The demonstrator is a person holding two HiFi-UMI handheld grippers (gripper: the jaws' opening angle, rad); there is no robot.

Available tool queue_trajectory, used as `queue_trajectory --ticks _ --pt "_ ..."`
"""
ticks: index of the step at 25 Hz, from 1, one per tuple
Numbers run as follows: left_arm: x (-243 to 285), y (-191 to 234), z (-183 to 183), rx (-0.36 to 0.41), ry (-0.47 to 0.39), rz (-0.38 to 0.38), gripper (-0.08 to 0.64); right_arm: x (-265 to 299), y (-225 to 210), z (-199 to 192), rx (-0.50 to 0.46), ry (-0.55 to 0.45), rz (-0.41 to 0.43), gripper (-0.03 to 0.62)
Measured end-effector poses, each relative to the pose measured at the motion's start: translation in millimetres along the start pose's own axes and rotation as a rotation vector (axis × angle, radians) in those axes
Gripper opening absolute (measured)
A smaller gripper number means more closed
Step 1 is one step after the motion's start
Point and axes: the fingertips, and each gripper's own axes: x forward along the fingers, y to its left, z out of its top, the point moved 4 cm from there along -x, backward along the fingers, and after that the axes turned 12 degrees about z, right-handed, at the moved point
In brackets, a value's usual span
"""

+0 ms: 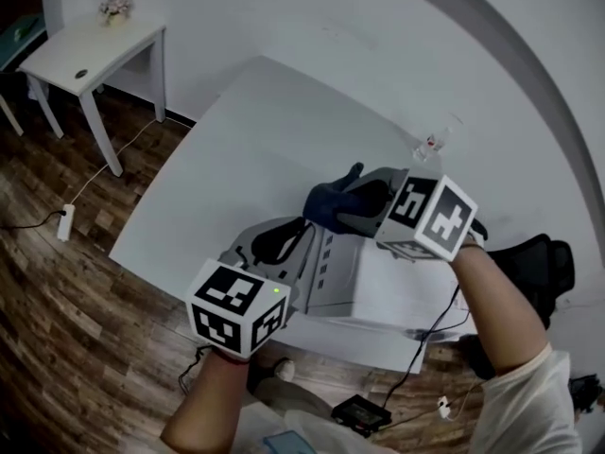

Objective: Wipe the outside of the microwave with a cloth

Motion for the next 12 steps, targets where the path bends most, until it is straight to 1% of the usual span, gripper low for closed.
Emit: queue_trajectory --ticks 6,12 --pt "7 6 -8 -0.001 0.018 0.007 0.041 24 -7 -3 -0.065 0.118 0.089 0.095" --pt "15 13 -19 -0.002 0.043 0.013 0.041 42 -23 -20 -0.045 0.196 0.13 0.095"
